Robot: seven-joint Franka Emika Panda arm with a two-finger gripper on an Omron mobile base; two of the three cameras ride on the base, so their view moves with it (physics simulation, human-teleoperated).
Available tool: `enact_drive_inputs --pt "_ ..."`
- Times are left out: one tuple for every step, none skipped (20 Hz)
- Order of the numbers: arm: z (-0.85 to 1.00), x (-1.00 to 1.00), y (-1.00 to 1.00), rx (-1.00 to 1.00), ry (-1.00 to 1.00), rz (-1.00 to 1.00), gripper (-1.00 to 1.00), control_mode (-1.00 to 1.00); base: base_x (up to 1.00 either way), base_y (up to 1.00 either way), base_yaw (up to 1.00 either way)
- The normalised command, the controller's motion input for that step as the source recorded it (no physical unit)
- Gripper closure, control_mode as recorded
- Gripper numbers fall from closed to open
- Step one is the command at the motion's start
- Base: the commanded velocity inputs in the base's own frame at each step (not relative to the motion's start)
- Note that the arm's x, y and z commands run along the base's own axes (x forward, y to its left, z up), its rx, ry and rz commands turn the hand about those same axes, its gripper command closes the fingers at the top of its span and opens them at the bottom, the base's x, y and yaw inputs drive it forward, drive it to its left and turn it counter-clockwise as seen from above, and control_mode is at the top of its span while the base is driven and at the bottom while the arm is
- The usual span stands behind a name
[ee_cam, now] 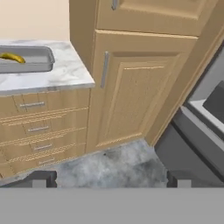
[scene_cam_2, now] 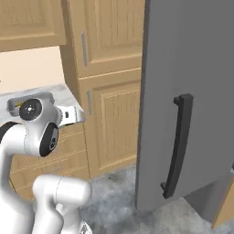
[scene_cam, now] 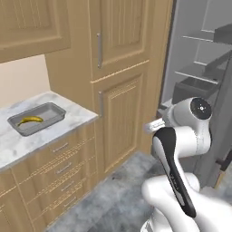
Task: Pick the banana and kiwi from the fridge and place them inside the tupperware on the counter.
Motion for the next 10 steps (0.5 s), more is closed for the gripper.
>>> enact_drive_inputs --pt "0.00 0.00 0.00 0.00 0.00 0.00 -1.00 1.00 0.00 0.58 -0.49" --pt "0.00 0.00 0.00 0.00 0.00 0.00 -1.00 1.00 0.00 0.68 -0.48" --pt "0.00 0.00 0.00 0.00 0.00 0.00 -1.00 1.00 0.00 0.79 -0.47" --pt "0.00 0.00 0.00 0.00 0.00 0.00 -1.00 1.00 0.00 0.94 -0.44" --pt "0.00 0.00 0.00 0.00 0.00 0.00 -1.00 1.00 0.00 1.00 -0.41" --pt "0.00 0.00 0.00 0.00 0.00 0.00 -1.00 1.00 0.00 1.00 -0.39" --pt "0.00 0.00 0.00 0.00 0.00 0.00 -1.00 1.00 0.00 1.00 -0.37" --pt "0.00 0.00 0.00 0.00 0.00 0.00 -1.00 1.00 0.00 1.00 -0.36" --pt "0.00 0.00 0.00 0.00 0.00 0.00 -1.00 1.00 0.00 1.00 -0.35" --pt "0.00 0.00 0.00 0.00 0.00 0.00 -1.00 1.00 0.00 1.00 -0.35"
